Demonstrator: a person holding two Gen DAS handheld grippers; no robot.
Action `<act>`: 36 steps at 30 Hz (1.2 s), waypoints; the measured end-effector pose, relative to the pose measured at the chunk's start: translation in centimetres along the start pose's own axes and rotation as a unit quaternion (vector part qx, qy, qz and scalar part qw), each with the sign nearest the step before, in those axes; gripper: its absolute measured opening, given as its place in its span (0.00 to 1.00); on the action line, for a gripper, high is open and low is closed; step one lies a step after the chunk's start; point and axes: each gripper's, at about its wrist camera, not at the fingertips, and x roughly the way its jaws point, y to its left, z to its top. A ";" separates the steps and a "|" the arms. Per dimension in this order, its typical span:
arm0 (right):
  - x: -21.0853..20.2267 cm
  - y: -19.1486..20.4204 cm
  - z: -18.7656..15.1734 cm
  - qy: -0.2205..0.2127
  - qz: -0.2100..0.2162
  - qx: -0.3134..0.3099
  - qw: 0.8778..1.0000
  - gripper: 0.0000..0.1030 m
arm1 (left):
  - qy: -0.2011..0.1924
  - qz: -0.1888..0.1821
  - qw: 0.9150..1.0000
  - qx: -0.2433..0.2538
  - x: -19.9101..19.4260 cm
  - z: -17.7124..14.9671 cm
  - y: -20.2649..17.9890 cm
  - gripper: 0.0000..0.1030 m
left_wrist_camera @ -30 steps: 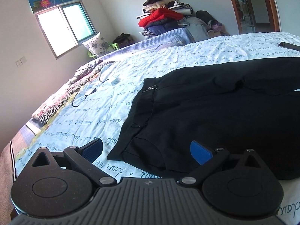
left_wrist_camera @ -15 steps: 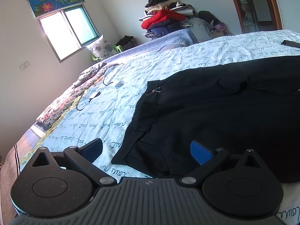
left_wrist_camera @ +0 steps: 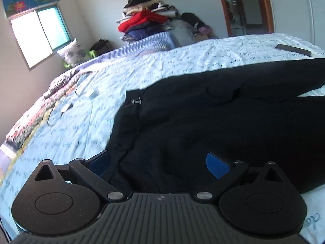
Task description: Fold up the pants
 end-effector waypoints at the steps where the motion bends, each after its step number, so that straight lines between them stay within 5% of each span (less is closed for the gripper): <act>1: 0.6 0.3 0.7 -0.007 0.005 -0.023 1.000 1.00 | -0.002 -0.007 1.000 0.004 0.7 0.4 0.6 0.99; 7: 7.0 0.6 5.3 -0.014 0.045 -0.115 0.992 1.00 | 0.034 -0.109 0.992 -0.045 7.3 4.4 7.3 0.97; 11: 13.4 -0.7 8.9 0.016 0.100 -0.120 0.988 1.00 | 0.017 -0.083 0.996 -0.019 12.7 7.6 10.5 0.96; 14: 19.2 -1.8 11.2 0.068 0.131 -0.118 0.982 1.00 | 0.025 -0.105 0.994 -0.015 17.1 9.6 12.8 0.96; 19: 27.7 -2.8 13.1 0.123 0.130 -0.165 0.970 0.99 | 0.051 -0.188 0.981 0.004 24.0 11.8 14.6 0.96; 23: 33.0 -4.2 14.1 0.170 0.148 -0.160 0.961 0.98 | 0.050 -0.220 0.974 0.035 27.3 11.8 14.3 0.94; 30: 37.8 -5.2 14.5 0.221 0.176 -0.191 0.940 0.97 | 0.063 -0.292 0.953 0.051 31.1 11.7 13.5 0.94; 32: 38.6 -5.3 14.3 0.241 0.191 -0.201 0.930 0.87 | 0.070 -0.310 0.947 0.037 32.0 12.0 13.7 0.96; 36: 40.0 -5.3 14.0 0.269 0.208 -0.215 0.916 0.84 | 0.076 -0.346 0.935 0.008 33.4 12.1 14.5 0.96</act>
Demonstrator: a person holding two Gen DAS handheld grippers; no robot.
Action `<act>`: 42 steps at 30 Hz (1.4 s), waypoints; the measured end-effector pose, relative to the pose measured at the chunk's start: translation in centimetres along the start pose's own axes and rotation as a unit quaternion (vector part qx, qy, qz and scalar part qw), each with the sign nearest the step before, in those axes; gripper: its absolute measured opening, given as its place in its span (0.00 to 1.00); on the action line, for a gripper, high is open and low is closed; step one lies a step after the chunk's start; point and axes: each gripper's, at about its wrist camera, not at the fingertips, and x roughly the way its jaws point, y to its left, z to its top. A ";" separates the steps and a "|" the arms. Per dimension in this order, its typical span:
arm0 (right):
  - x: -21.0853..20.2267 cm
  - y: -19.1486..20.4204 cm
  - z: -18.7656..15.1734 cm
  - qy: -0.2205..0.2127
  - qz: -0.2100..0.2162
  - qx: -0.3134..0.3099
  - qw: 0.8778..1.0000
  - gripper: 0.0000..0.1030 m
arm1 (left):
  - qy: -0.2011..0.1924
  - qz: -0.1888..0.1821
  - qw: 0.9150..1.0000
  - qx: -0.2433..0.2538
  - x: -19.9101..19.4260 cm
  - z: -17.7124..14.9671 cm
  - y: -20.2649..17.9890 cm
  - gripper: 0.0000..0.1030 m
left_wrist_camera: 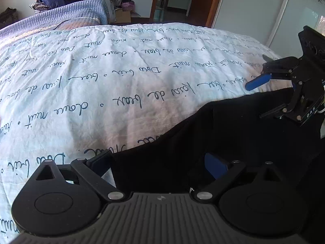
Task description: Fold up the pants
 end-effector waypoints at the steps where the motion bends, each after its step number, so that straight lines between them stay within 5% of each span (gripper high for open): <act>1: 0.3 -0.2 0.1 0.005 0.005 0.001 1.000 0.82 | -0.002 -0.004 1.000 -0.007 0.0 0.0 0.2 0.95; 3: 0.6 -0.6 0.4 0.011 0.020 0.007 1.000 0.78 | -0.002 -0.009 1.000 -0.015 0.0 0.0 0.3 0.93; 6: 0.4 -0.5 0.8 0.015 0.037 -0.006 0.999 0.55 | 0.007 -0.004 1.000 -0.017 -0.4 0.3 0.0 0.86; 8: -0.1 0.3 0.9 0.010 0.025 -0.034 0.999 0.19 | 0.013 0.011 0.999 -0.028 -0.7 0.4 0.2 0.65; 9: -0.3 0.7 0.9 0.008 0.016 -0.045 0.999 0.14 | 0.015 0.025 0.999 -0.035 -0.9 0.5 0.4 0.44; 10: -0.6 1.0 0.9 0.004 0.007 -0.051 0.999 0.09 | 0.017 0.025 0.998 -0.048 -1.1 0.5 0.9 0.37; 16: -1.4 2.7 0.8 -0.032 -0.072 -0.080 0.994 0.07 | -0.026 0.054 0.997 -0.046 -2.8 0.3 -0.6 0.10; 21: -0.7 4.7 1.3 -0.059 -0.186 -0.142 0.970 0.06 | -0.068 0.096 0.989 -0.085 -2.8 0.9 0.0 0.14; 24: 0.0 5.9 0.9 -0.058 -0.222 -0.175 0.957 0.06 | -0.047 0.120 0.989 -0.078 -1.5 1.0 -0.4 0.14; 26: -0.7 6.7 0.6 -0.072 -0.242 -0.190 0.949 0.06 | -0.077 0.122 0.988 -0.062 -2.6 0.9 -1.2 0.13; 36: -8.8 14.8 -3.9 -0.155 -0.261 -0.251 0.919 0.05 | -0.165 0.141 0.976 -0.028 -11.5 -2.3 -5.8 0.12; 42: -12.5 20.9 -8.6 -0.160 -0.225 -0.280 0.919 0.05 | -0.190 0.115 0.973 -0.056 -17.5 -7.5 -9.0 0.11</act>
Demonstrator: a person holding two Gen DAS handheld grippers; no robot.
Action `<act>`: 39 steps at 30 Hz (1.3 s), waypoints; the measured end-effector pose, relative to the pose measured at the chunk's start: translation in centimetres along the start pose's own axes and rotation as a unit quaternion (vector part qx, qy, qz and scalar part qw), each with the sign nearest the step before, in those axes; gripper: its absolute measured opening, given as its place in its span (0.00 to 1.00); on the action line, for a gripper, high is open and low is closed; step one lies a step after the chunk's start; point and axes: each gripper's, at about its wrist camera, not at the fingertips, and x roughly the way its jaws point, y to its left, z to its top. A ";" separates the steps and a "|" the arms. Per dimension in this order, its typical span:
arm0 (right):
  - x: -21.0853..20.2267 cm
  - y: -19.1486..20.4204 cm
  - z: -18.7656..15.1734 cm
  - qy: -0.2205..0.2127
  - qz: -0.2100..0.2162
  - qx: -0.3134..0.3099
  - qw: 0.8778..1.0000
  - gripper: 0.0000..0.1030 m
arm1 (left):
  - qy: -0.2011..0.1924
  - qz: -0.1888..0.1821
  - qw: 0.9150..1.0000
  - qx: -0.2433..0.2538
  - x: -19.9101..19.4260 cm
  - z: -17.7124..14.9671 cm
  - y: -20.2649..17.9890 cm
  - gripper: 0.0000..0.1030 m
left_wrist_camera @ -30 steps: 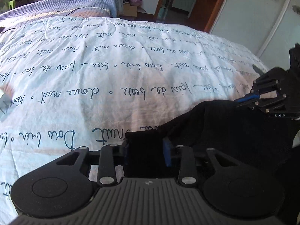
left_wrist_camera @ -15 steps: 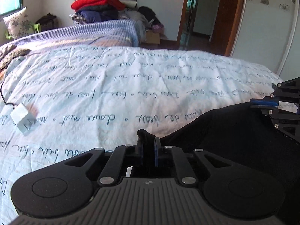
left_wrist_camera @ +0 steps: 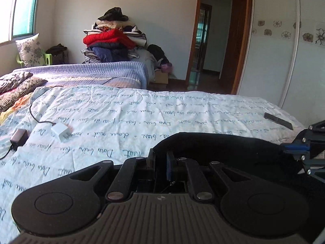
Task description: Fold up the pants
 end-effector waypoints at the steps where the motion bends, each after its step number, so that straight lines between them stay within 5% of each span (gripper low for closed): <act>1: -1.0 0.9 -0.1 -0.001 0.010 -0.003 1.000 0.05 | 0.003 -0.004 1.000 -0.003 -1.3 -0.7 -0.2 0.11; 9: -5.5 9.0 -1.2 0.032 0.129 -0.023 0.991 0.05 | 0.076 0.001 0.997 -0.013 -6.4 -9.2 -1.9 0.08; 14: -5.4 10.5 -2.1 0.039 0.143 -0.011 0.989 0.06 | 0.105 0.020 0.993 -0.055 -6.8 -12.0 -0.4 0.01; 18: -5.8 10.6 -2.1 0.038 0.142 0.017 0.989 0.07 | 0.102 0.039 0.993 -0.041 -7.8 -11.5 -0.8 0.01; 20: -6.2 11.2 -2.3 0.038 0.145 0.015 0.989 0.07 | 0.113 0.050 0.991 -0.043 -8.1 -11.1 -0.9 0.12; 26: -6.7 12.7 -3.0 0.038 0.138 0.042 0.989 0.07 | 0.119 0.113 0.986 0.001 -8.1 -9.2 -4.4 0.15; 27: -6.8 12.7 -3.0 0.036 0.135 0.045 0.989 0.07 | 0.112 0.121 0.986 0.016 -7.9 -8.8 -5.3 0.20; 30: -7.1 13.3 -3.2 0.036 0.113 0.066 0.991 0.10 | 0.094 0.160 0.982 0.018 -7.2 -8.2 -6.6 0.55; 33: -9.4 12.7 -4.0 0.033 0.117 0.095 0.988 0.10 | 0.078 0.225 0.971 0.023 -6.7 -7.9 -7.5 0.57; 35: -11.9 11.1 -5.4 0.039 0.133 0.161 0.977 0.10 | 0.076 0.221 0.972 0.038 -6.7 -7.7 -8.9 0.57; 39: -17.6 7.7 -9.4 0.098 0.099 0.260 0.956 0.10 | 0.055 0.162 0.982 0.079 -6.6 -7.2 -13.9 0.58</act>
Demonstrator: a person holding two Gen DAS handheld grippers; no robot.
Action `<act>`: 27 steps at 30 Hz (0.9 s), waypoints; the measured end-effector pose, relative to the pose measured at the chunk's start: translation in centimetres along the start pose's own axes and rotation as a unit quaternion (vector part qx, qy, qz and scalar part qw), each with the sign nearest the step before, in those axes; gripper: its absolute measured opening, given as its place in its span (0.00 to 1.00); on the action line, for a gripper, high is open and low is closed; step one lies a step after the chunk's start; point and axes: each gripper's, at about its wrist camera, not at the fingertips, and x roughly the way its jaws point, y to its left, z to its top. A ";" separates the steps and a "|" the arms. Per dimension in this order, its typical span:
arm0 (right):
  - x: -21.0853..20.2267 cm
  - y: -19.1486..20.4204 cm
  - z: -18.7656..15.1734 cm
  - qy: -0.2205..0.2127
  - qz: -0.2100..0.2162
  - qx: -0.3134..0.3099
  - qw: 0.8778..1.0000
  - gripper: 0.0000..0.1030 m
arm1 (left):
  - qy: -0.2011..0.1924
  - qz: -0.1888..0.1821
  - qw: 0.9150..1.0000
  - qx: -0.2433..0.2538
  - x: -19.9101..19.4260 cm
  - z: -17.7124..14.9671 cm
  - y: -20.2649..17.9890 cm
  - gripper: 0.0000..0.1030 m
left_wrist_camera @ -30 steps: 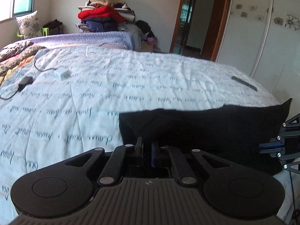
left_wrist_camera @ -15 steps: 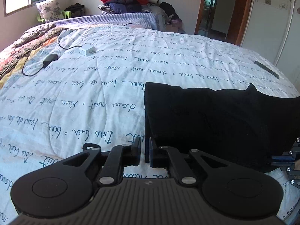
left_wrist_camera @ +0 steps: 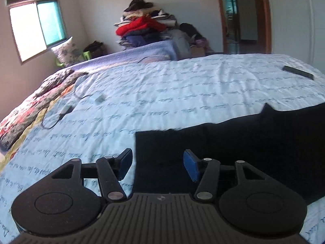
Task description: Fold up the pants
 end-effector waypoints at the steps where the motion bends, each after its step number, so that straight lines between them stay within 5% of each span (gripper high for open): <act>1: -1.5 -1.0 -0.6 0.003 -0.011 0.027 1.000 0.10 | -0.008 -0.026 0.999 0.017 -0.3 0.3 -1.3 0.64; 4: -6.3 -5.1 -2.1 -0.041 -0.039 0.154 0.987 0.10 | -0.015 -0.160 0.983 0.093 -0.9 0.6 -7.0 0.73; 7: -7.2 -9.4 -4.0 -0.116 -0.032 0.304 0.945 0.15 | -0.047 -0.237 0.951 0.190 -1.7 -0.2 -13.3 0.73; 10: -3.3 -13.1 -6.5 -0.116 -0.045 0.420 0.899 0.28 | -0.071 -0.252 0.927 0.267 -1.5 -1.6 -18.8 0.72; 13: 0.2 -15.7 -8.9 -0.119 -0.030 0.516 0.848 0.29 | -0.066 -0.247 0.918 0.302 -0.7 -2.8 -22.0 0.65; 15: 1.6 -16.2 -9.3 -0.119 -0.020 0.548 0.828 0.29 | -0.062 -0.241 0.917 0.313 0.0 -3.3 -22.9 0.65; 19: 3.4 -16.6 -8.7 -0.118 -0.035 0.575 0.809 0.45 | -0.057 -0.221 0.915 0.334 1.2 -4.0 -24.0 0.61; 21: 4.1 -16.3 -8.0 -0.127 -0.038 0.570 0.811 0.46 | -0.065 -0.221 0.911 0.341 1.5 -4.3 -24.1 0.57; 22: 4.4 -16.1 -7.5 -0.128 -0.043 0.562 0.816 0.40 | -0.068 -0.224 0.910 0.341 1.5 -4.3 -24.0 0.48; 23: 4.6 -16.1 -7.2 -0.126 -0.047 0.555 0.821 0.17 | -0.066 -0.227 0.910 0.339 1.6 -4.3 -24.0 0.41; 24: 4.6 -15.9 -6.9 -0.128 -0.052 0.550 0.824 0.08 | -0.060 -0.238 0.910 0.334 1.7 -4.2 -23.9 0.30; 27: 3.7 -15.0 -6.4 -0.143 -0.071 0.528 0.834 0.06 | -0.043 -0.267 0.912 0.307 2.0 -4.0 -22.9 0.13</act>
